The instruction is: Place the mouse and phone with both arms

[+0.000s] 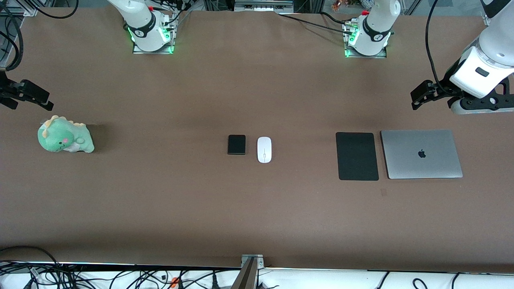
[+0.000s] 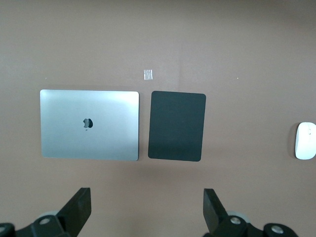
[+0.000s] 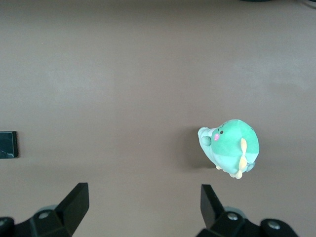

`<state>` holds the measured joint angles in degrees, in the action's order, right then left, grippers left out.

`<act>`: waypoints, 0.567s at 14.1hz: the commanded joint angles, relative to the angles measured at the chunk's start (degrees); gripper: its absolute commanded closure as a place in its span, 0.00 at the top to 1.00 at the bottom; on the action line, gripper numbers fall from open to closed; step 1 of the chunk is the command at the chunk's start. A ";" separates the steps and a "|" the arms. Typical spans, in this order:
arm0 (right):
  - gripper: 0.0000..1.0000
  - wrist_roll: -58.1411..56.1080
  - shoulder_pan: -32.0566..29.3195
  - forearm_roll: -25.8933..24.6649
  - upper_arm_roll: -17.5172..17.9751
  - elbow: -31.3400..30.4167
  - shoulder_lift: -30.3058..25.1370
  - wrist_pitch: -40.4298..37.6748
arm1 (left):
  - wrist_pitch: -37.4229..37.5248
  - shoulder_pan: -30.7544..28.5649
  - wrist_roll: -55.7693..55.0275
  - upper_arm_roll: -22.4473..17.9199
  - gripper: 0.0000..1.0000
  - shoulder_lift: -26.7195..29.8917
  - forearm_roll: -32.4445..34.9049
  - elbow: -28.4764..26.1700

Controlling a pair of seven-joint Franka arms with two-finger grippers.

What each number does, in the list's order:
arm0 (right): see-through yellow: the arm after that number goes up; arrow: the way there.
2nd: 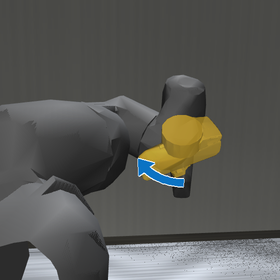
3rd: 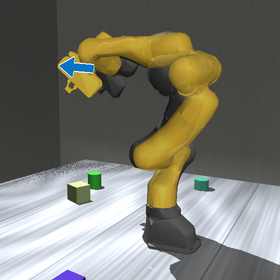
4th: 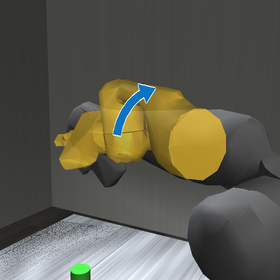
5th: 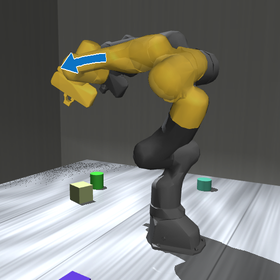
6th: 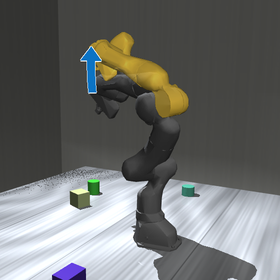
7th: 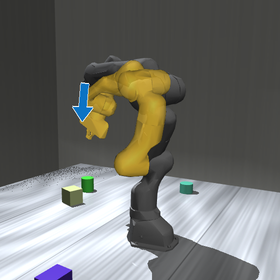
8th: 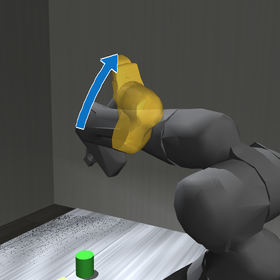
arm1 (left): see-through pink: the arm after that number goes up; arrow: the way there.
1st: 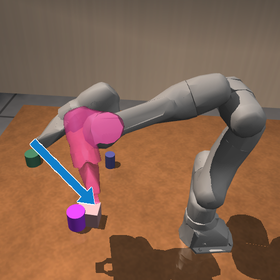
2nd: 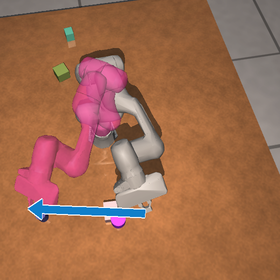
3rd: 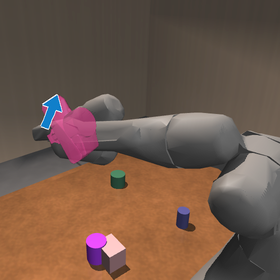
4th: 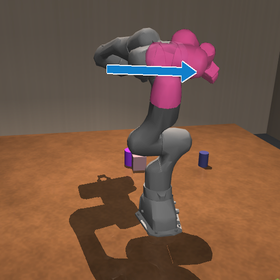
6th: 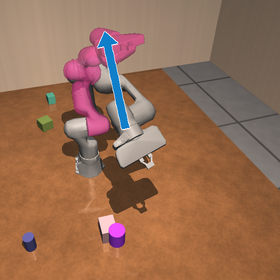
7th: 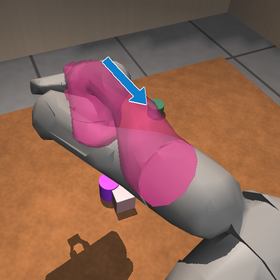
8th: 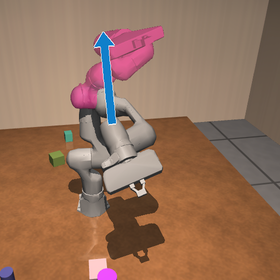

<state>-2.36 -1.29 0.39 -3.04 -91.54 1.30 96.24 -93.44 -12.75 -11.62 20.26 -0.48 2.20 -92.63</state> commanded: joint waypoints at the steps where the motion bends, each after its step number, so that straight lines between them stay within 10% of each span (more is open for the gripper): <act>1: 1.00 -0.37 -0.65 -0.22 0.66 -1.01 -1.30 -0.61 | 0.28 0.09 0.90 0.04 1.00 -0.67 -0.44 1.49; 8: 1.00 -0.46 -0.65 -0.22 0.66 -1.01 -1.30 -0.61 | 0.54 0.09 1.69 0.83 1.00 -0.75 -0.01 1.31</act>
<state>-2.36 -1.29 0.39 -3.04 -91.54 1.30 96.10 -93.43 -12.72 -11.22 20.70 -0.58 2.20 -92.63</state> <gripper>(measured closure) 0.000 0.000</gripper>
